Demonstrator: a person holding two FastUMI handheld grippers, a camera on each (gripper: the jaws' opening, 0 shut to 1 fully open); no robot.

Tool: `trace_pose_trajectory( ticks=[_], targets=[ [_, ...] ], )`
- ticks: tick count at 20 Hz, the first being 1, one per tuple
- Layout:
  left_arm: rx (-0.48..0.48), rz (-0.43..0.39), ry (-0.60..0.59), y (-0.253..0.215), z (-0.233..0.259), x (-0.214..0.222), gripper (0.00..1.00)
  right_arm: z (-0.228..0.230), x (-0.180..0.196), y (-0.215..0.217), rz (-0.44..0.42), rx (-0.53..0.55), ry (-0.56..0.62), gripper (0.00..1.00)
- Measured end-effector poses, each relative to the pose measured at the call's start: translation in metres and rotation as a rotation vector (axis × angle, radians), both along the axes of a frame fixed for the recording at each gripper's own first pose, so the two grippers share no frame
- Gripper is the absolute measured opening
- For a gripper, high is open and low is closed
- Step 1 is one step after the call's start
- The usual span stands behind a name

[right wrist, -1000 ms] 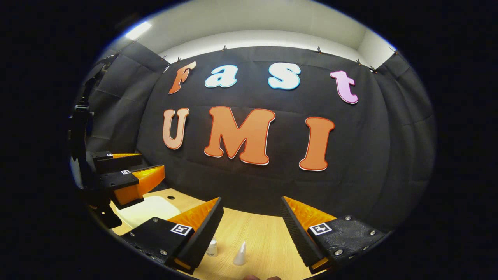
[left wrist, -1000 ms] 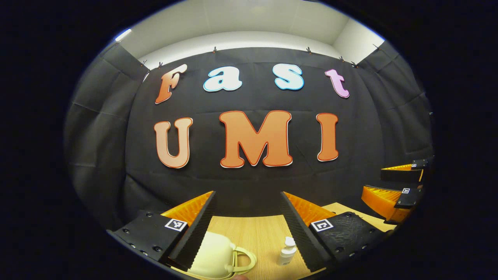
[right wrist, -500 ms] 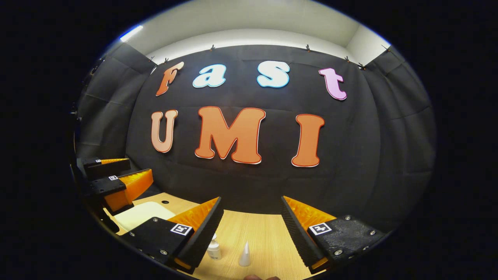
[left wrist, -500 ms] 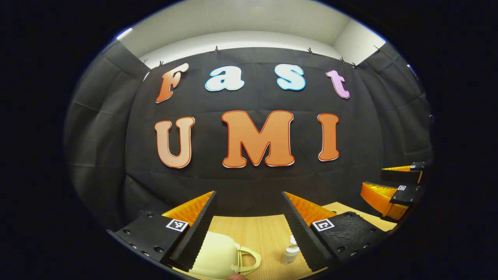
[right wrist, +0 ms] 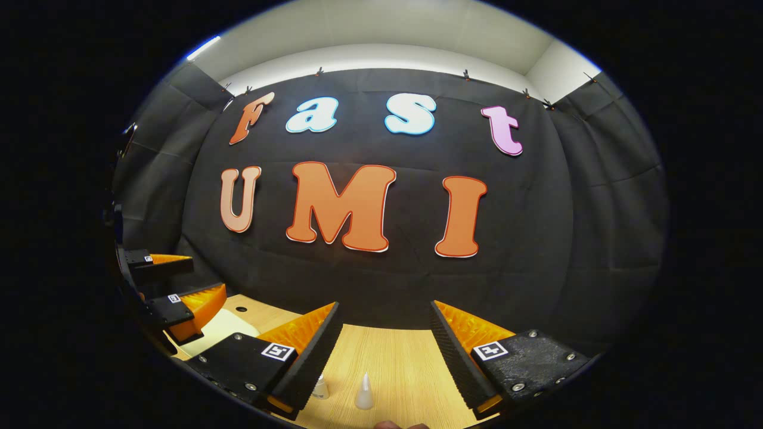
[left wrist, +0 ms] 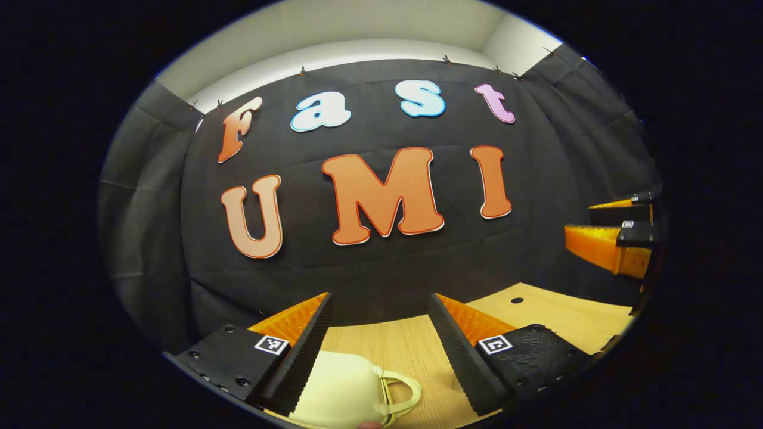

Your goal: First open the suitcase, pack the skin care products into it, and then close the suitcase.

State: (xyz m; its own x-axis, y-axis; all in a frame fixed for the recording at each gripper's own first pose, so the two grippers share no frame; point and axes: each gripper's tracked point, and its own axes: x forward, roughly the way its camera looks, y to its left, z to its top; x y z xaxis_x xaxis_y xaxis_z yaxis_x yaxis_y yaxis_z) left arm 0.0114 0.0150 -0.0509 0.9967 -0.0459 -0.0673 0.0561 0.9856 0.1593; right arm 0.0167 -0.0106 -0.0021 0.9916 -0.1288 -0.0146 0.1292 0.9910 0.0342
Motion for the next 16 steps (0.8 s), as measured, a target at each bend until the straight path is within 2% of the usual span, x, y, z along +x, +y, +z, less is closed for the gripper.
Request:
trace_pose_trajectory(
  ticks=[8, 16],
  targets=[
    [0.226, -0.119, 0.159, -0.007, -0.087, 0.006, 1.0, -0.009, 0.007, -0.015, -0.05, -0.014, 0.023, 0.94],
    [0.507, -0.254, 0.328, -0.006, -0.193, -0.009, 0.99, -0.023, 0.003, -0.031, -0.109, -0.019, 0.062, 0.94]
  ],
)
